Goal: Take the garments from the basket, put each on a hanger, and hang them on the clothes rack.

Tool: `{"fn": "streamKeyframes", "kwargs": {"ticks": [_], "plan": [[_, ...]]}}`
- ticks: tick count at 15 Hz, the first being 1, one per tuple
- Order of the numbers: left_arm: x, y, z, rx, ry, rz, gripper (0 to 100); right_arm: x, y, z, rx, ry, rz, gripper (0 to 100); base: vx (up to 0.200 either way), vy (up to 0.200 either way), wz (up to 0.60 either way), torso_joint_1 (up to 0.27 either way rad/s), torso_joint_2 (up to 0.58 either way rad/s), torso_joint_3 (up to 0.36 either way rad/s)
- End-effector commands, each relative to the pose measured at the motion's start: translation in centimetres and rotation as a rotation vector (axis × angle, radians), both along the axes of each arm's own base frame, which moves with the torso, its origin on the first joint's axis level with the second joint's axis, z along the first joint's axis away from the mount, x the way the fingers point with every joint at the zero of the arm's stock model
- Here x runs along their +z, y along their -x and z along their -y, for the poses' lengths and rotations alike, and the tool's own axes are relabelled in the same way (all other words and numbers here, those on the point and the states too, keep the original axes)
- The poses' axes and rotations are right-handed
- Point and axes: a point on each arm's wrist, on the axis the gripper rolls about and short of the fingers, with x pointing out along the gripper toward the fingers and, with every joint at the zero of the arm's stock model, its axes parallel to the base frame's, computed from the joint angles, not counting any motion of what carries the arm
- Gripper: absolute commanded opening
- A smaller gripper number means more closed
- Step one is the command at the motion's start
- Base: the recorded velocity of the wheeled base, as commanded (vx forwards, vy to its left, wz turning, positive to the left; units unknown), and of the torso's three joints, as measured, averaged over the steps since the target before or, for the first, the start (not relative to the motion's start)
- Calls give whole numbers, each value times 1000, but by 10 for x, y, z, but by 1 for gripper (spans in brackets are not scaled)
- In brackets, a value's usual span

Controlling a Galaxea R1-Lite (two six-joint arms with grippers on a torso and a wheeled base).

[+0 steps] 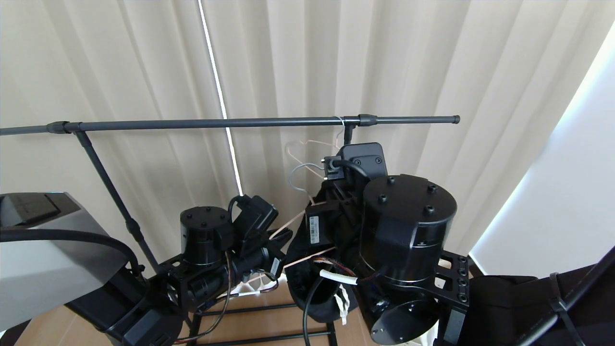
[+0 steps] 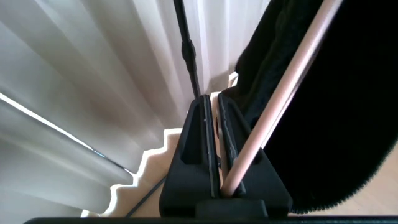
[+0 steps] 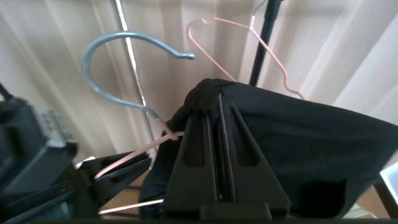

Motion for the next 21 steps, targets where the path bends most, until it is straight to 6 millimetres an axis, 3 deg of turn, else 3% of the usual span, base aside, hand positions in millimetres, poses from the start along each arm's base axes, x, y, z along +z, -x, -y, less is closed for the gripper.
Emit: {"fn": "streamKeyframes", "kwargs": {"ticks": [1, 9, 10, 18, 21], "plan": [[0, 1, 0, 0, 0, -3, 0, -1, 7, -5, 23, -5, 1, 0, 0, 0, 0, 0, 0, 0], [12, 6, -11, 20, 20, 19, 0, 6, -12, 9, -42, -36, 27, 0, 0, 0, 0, 0, 0, 0], [12, 6, -11, 20, 21, 20, 0, 4, -13, 8, -42, -32, 25, 100, 0, 0, 0, 0, 0, 0], [13, 5, -12, 26, 30, 34, 0, 0, -34, 24, -111, -3, 23, 100, 0, 0, 0, 0, 0, 0], [14, 3, -13, 33, 43, 32, 0, -4, -36, 21, -111, -8, 33, 100, 0, 0, 0, 0, 0, 0]]}}
